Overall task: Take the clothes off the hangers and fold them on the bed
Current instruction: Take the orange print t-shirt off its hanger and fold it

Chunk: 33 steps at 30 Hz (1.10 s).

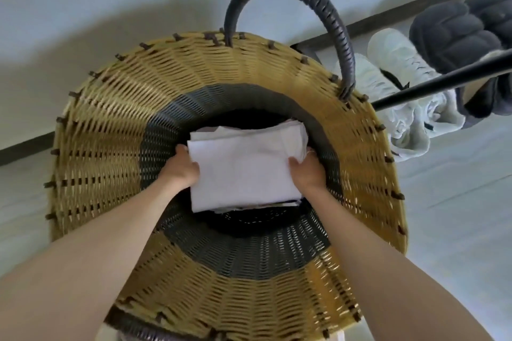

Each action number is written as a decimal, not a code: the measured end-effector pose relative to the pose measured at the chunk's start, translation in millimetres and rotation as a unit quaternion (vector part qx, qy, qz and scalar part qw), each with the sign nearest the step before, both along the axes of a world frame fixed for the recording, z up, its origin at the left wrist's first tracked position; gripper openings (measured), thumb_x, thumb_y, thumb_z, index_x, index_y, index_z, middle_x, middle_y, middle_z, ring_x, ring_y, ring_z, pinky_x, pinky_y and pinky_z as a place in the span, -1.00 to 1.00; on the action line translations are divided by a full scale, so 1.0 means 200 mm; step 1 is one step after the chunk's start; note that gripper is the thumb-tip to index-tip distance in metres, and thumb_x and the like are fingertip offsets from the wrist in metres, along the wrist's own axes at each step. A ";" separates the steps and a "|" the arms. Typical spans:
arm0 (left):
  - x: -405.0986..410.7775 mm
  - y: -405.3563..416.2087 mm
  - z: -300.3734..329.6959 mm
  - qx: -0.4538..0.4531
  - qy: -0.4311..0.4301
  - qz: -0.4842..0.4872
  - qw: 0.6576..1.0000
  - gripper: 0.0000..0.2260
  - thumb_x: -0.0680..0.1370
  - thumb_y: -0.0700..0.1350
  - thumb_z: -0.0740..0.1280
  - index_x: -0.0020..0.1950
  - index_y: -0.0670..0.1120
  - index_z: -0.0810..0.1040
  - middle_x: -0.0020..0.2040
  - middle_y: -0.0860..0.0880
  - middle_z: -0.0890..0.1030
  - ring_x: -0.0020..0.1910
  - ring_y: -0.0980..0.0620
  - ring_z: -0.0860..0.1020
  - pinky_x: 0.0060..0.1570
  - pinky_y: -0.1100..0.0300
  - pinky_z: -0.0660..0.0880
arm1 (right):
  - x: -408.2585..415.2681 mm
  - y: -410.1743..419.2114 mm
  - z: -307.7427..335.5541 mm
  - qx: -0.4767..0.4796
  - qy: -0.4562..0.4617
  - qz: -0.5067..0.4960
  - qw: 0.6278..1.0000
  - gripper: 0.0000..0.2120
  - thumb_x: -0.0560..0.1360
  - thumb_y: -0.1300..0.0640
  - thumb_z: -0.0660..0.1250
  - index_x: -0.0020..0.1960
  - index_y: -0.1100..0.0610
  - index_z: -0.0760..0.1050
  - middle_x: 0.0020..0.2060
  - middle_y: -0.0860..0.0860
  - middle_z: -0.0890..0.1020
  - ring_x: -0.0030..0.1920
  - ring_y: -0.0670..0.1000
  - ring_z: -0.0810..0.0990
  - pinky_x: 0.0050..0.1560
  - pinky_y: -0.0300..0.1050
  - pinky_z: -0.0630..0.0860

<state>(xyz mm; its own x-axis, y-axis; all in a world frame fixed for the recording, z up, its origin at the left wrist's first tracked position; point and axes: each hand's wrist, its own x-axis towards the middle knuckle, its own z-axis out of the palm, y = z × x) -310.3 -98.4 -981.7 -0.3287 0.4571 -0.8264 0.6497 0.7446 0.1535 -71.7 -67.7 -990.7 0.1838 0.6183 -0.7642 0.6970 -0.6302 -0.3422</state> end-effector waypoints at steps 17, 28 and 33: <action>0.48 0.05 1.82 0.126 -0.117 -0.300 0.939 -0.74 0.64 -0.14 0.05 0.19 -0.13 0.48 0.08 -0.07 0.56 -0.02 -0.03 0.52 -0.04 0.09 0.43 | 0.31 -0.13 1.99 -0.033 0.069 0.075 0.994 -0.64 0.57 0.14 0.12 0.19 0.40 0.44 -0.03 0.26 0.63 0.00 0.25 0.59 0.10 0.06 0.51; 1.14 0.06 2.99 0.294 -0.173 -0.369 0.865 -0.77 0.64 -0.11 0.09 0.19 -0.11 0.47 0.07 -0.06 0.56 -0.05 0.01 0.51 -0.02 0.20 0.43 | 0.94 -0.32 3.11 0.082 0.005 0.044 0.996 -0.64 0.62 0.07 0.11 0.19 0.31 0.49 0.10 0.24 0.61 -0.15 0.04 0.50 -0.27 -0.19 0.42; 1.43 0.02 3.33 0.367 -0.198 -0.355 0.836 -0.87 0.61 -0.11 0.15 0.02 0.01 0.48 -0.07 0.02 0.56 -0.08 -0.01 0.55 -0.01 0.15 0.49 | 1.28 -0.42 3.54 0.150 -0.022 0.043 0.988 -0.67 0.61 0.08 0.14 0.19 0.30 0.50 0.08 0.22 0.63 -0.16 0.02 0.52 -0.31 -0.26 0.40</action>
